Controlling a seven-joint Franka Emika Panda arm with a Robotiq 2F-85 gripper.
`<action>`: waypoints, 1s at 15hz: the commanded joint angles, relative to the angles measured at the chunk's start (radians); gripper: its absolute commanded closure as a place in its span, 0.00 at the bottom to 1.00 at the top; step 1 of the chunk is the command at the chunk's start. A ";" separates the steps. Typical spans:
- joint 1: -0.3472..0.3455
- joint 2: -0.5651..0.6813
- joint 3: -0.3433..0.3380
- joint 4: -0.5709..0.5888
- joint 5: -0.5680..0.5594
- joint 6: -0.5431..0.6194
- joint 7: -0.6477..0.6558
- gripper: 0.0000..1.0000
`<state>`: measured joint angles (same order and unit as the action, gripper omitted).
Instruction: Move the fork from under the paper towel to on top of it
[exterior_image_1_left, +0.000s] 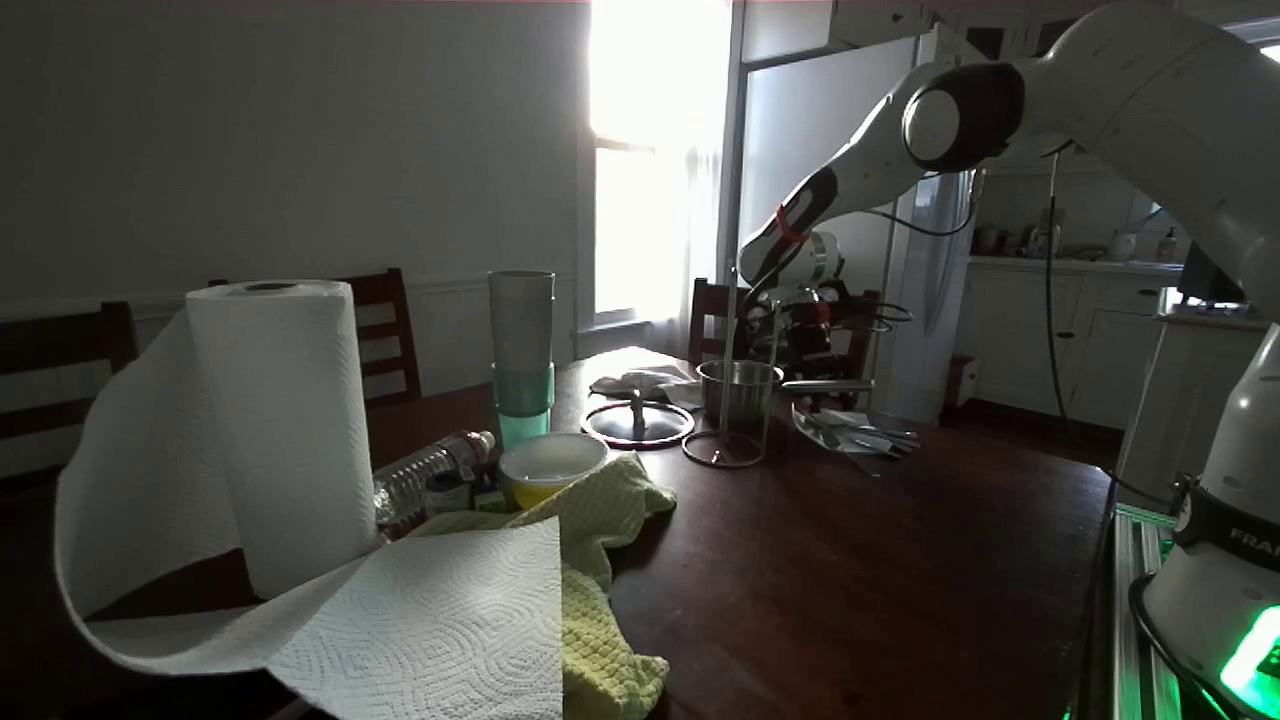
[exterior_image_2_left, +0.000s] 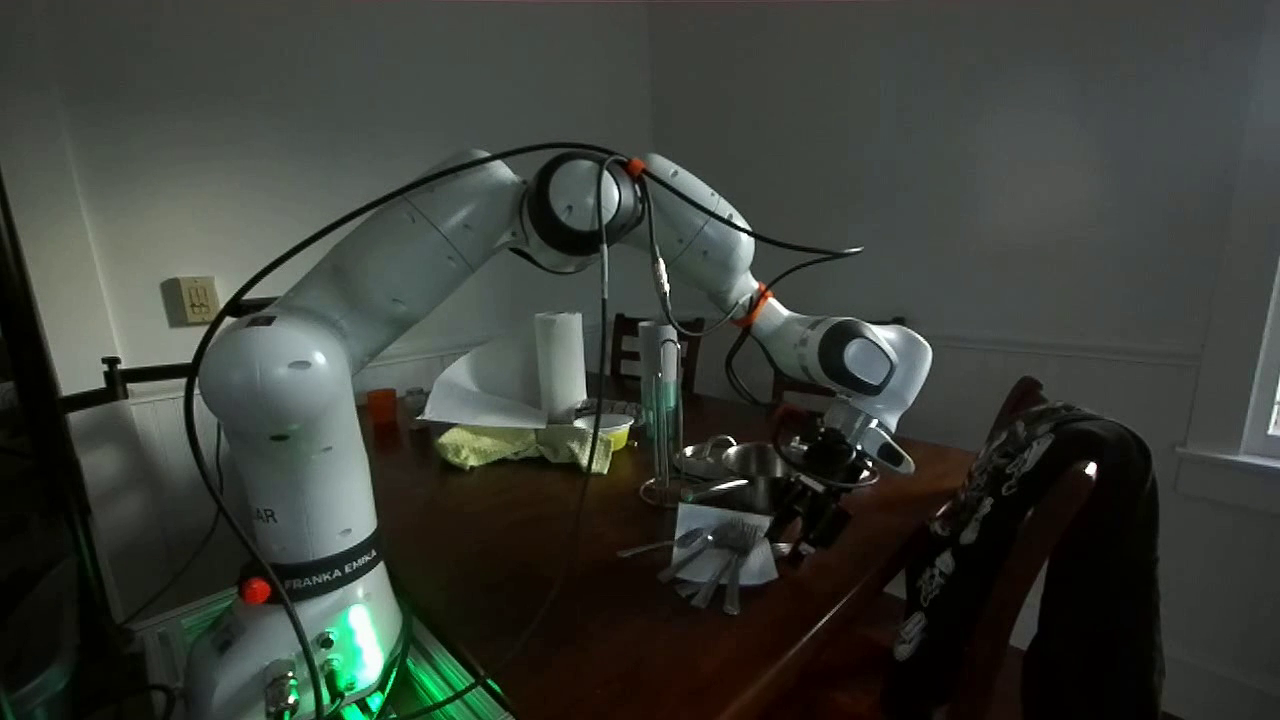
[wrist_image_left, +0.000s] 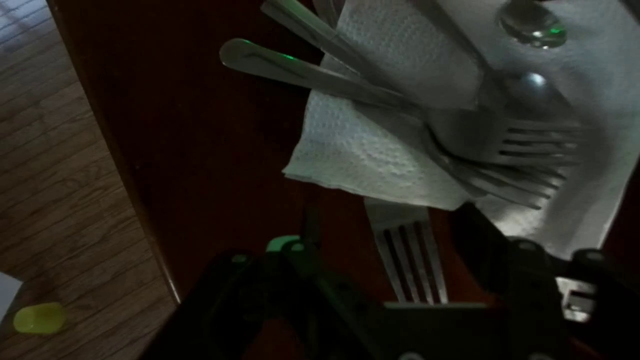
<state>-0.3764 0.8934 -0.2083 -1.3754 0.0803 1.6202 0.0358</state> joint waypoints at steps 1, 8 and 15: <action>-0.023 0.039 0.014 0.065 0.020 -0.046 -0.014 0.37; -0.025 0.060 0.019 0.102 0.021 -0.068 -0.019 0.57; -0.032 0.078 0.022 0.139 0.023 -0.092 -0.029 0.90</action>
<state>-0.3784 0.9379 -0.2014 -1.2945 0.0810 1.5566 0.0265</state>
